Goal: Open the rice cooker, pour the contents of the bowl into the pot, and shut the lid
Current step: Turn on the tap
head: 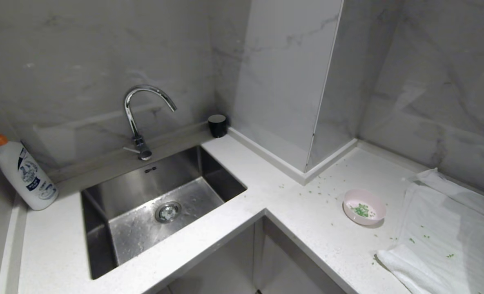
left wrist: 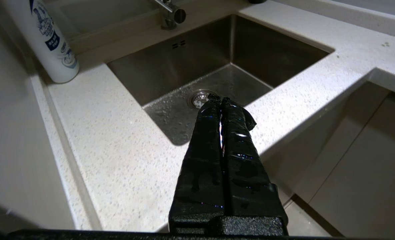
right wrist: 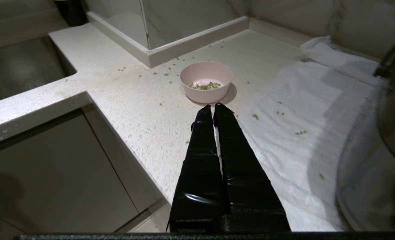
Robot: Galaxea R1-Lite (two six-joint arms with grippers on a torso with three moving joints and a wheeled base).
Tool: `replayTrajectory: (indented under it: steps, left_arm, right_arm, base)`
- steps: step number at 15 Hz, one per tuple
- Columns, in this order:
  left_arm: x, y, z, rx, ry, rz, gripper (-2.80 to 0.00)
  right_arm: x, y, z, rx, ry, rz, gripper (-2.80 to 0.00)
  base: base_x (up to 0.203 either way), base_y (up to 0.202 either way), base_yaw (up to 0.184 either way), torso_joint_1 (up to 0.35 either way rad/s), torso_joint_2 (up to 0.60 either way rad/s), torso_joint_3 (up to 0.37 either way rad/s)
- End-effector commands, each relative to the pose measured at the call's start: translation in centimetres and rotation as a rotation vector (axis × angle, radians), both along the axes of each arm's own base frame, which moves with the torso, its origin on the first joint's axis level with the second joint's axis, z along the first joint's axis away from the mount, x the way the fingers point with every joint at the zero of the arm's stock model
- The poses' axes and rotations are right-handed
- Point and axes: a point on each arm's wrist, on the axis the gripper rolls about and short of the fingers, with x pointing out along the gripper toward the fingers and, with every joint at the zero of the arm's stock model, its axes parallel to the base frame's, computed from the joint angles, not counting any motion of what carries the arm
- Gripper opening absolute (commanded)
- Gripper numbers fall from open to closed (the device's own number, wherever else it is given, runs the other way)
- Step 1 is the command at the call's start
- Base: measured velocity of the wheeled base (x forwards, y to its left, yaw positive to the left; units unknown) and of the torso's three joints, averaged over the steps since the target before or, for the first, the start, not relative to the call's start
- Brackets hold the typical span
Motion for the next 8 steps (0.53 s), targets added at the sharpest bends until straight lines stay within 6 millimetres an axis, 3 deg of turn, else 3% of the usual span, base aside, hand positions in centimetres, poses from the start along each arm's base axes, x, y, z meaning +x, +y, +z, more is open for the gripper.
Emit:
replayTrajectory:
  steps: [1,4,8]
  left_arm:
    - [0.0,0.0,0.0,0.0,0.0,0.0,-2.8]
    - [0.0,0.0,0.0,-0.003,0.0,-0.001,-2.8]
    - [0.0,0.0,0.0,-0.003,0.0,-0.001,-2.8]
  right_arm:
    - [0.0,0.0,0.0,0.0,0.0,0.0,-2.8]
    - [0.0,0.0,0.0,0.0,0.0,0.0,-2.8]
    - [0.0,0.0,0.0,0.0,0.0,0.0,-2.8]
  base:
    - [0.192,0.0,0.002,0.007,0.01,0.007]
    - [0.182,0.0,-0.001,0.006,0.0,0.005]
    - [0.016,0.0,0.001,0.004,0.0,0.001]
